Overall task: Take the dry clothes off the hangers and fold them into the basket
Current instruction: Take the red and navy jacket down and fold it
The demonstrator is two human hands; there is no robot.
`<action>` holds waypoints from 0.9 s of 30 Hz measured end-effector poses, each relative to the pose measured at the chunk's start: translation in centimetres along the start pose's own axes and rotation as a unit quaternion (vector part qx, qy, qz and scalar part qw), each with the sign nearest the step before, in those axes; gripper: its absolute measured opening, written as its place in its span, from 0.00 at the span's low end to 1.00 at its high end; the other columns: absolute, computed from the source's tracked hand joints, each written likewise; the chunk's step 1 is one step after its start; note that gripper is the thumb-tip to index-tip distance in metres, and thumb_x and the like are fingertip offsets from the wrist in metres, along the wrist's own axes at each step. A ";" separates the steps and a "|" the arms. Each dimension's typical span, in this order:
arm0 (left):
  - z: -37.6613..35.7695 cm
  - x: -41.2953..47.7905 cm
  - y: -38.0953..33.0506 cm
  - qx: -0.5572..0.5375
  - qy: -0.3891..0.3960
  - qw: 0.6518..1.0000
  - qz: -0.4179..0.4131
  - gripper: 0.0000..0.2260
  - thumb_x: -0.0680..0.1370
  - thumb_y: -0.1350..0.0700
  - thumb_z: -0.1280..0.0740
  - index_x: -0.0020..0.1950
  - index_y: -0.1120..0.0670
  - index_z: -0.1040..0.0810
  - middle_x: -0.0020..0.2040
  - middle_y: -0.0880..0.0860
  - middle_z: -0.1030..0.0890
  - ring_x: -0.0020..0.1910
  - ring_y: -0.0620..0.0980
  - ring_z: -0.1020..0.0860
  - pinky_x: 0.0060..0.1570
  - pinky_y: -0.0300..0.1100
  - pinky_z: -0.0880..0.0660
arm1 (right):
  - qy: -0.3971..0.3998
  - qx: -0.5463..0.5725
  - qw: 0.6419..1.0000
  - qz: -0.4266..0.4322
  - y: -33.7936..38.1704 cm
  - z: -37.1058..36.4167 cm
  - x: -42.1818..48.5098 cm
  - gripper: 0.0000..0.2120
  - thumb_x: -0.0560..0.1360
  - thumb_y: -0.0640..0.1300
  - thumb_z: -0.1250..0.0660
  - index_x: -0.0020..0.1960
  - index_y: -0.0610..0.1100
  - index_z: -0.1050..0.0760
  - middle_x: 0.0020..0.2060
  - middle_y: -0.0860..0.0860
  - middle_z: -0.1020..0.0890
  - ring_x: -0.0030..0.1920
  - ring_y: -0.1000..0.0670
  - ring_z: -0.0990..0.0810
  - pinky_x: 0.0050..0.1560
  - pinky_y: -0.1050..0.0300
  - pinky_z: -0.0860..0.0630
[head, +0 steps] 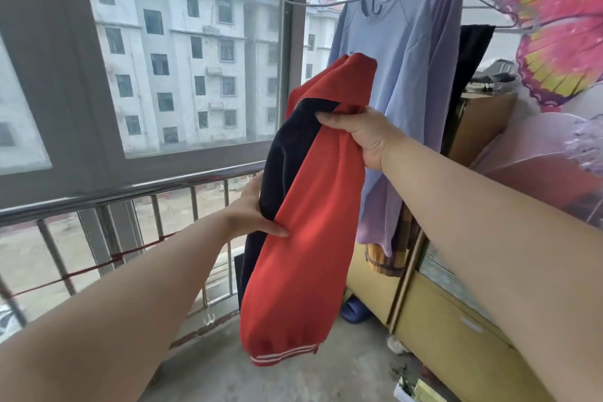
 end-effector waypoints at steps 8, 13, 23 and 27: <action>-2.1 -0.8 -0.3 -0.040 0.068 0.995 0.069 0.16 0.66 0.63 0.25 0.51 0.52 0.19 0.50 0.53 0.16 0.48 0.50 0.17 0.53 0.45 0.23 | -0.154 -0.090 0.980 0.088 0.7 1.1 0.4 0.09 0.67 0.38 0.23 0.44 0.45 0.20 0.40 0.48 0.16 0.42 0.48 0.17 0.50 0.52 0.19; -3.3 -1.3 0.5 -0.179 0.067 0.972 0.139 0.16 0.66 0.60 0.30 0.54 0.58 0.20 0.46 0.57 0.15 0.46 0.55 0.17 0.54 0.50 0.22 | -0.247 -0.191 0.936 0.159 1.4 1.3 0.5 0.10 0.69 0.46 0.24 0.47 0.44 0.21 0.39 0.53 0.19 0.41 0.54 0.20 0.44 0.65 0.24; -4.7 -1.3 0.9 -0.108 0.102 0.985 0.083 0.26 0.60 0.59 0.23 0.57 0.51 0.21 0.54 0.52 0.16 0.54 0.52 0.18 0.62 0.52 0.26 | -0.225 -0.151 0.946 0.176 1.6 0.5 0.5 0.08 0.71 0.44 0.25 0.46 0.46 0.23 0.38 0.55 0.19 0.39 0.56 0.20 0.42 0.69 0.24; -4.6 -1.1 0.7 -0.154 0.074 0.982 0.081 0.22 0.62 0.61 0.27 0.56 0.53 0.21 0.55 0.55 0.17 0.54 0.55 0.19 0.60 0.52 0.25 | -0.227 -0.137 0.948 0.175 2.2 0.9 0.6 0.09 0.70 0.45 0.24 0.47 0.47 0.22 0.40 0.54 0.18 0.42 0.54 0.19 0.47 0.61 0.22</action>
Point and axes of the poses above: each hand's wrist, its own x-axis towards the middle knuckle, its own z-axis out of the back of the hand, y = z × x, the point moved 5 cm from there along x, towards the middle knuckle
